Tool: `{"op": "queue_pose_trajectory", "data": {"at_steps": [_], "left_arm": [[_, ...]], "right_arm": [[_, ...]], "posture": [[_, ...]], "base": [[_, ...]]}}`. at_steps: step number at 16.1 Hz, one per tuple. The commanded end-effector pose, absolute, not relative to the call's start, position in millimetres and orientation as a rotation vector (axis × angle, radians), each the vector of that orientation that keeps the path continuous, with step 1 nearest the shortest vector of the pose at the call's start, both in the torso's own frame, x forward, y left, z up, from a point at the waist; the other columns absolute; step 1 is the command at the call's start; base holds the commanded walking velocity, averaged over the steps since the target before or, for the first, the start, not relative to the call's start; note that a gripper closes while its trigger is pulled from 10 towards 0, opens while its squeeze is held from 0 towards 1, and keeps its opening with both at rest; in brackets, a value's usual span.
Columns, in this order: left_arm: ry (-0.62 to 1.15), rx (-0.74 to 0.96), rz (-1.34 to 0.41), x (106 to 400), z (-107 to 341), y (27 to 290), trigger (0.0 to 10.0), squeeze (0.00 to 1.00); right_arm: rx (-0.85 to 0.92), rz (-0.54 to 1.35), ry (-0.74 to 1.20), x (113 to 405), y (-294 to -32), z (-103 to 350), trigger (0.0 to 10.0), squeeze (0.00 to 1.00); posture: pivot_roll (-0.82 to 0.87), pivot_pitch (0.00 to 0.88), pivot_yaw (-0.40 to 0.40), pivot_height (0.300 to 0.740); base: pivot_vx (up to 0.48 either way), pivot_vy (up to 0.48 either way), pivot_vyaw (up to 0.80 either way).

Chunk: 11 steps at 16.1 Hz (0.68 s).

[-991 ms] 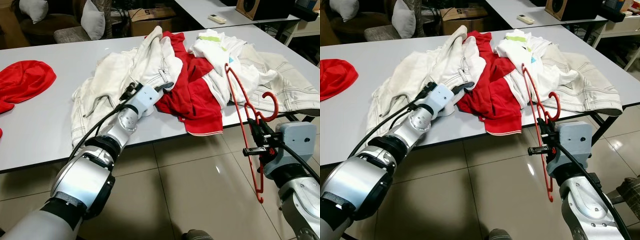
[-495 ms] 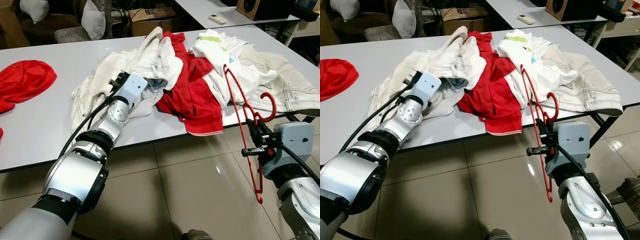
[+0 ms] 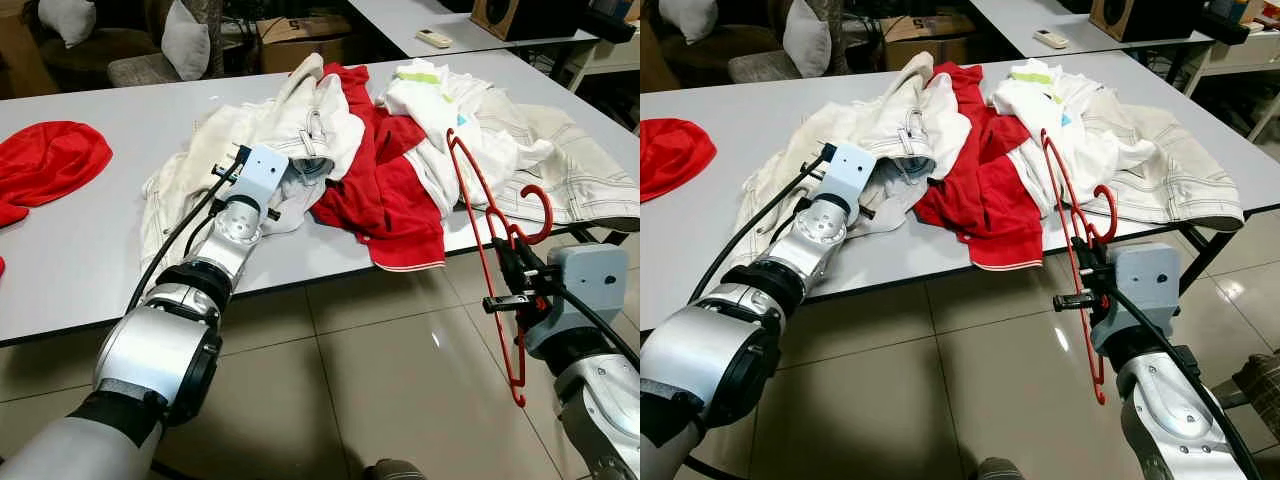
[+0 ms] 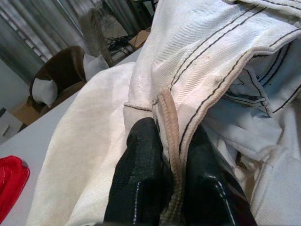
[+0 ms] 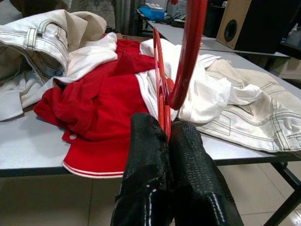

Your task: Hang hanger

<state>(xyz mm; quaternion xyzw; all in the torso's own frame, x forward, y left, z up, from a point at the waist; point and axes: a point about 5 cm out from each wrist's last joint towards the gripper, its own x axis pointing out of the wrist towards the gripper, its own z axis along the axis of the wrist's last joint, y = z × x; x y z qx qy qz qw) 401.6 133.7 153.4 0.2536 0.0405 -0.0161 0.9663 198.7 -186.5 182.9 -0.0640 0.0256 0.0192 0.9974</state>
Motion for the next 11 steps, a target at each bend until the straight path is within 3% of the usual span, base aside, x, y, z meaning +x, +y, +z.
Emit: {"op": "queue_pose_trajectory", "data": {"at_steps": [1,6,9,11], "left_arm": [[0.109,0.502,-0.026,402.4,153.5,139.4,0.0,0.00],[0.099,0.358,-0.076,405.7,162.6,136.2,0.0,0.00],[0.033,0.299,-0.117,412.1,186.0,137.4,0.0,0.00],[-0.042,0.316,-0.194,417.2,212.0,136.8,0.0,0.00]], "right_arm": [[-0.145,0.042,0.024,198.7,-184.3,189.7,10.0,0.00],[-0.140,0.050,0.021,200.1,-182.2,188.8,10.0,0.00],[-0.120,0.151,0.011,201.0,-173.1,188.0,10.0,0.00],[-0.084,0.316,0.026,198.3,-160.4,184.9,10.0,0.00]], "posture": [[-0.43,0.006,0.040,0.740],[-0.42,0.000,0.046,0.740],[-0.39,0.000,0.054,0.740],[-0.34,0.000,0.068,0.740]], "base": [[0.000,0.000,0.00],[0.000,0.000,0.00],[0.000,0.000,0.00],[0.000,0.000,0.00]]}}
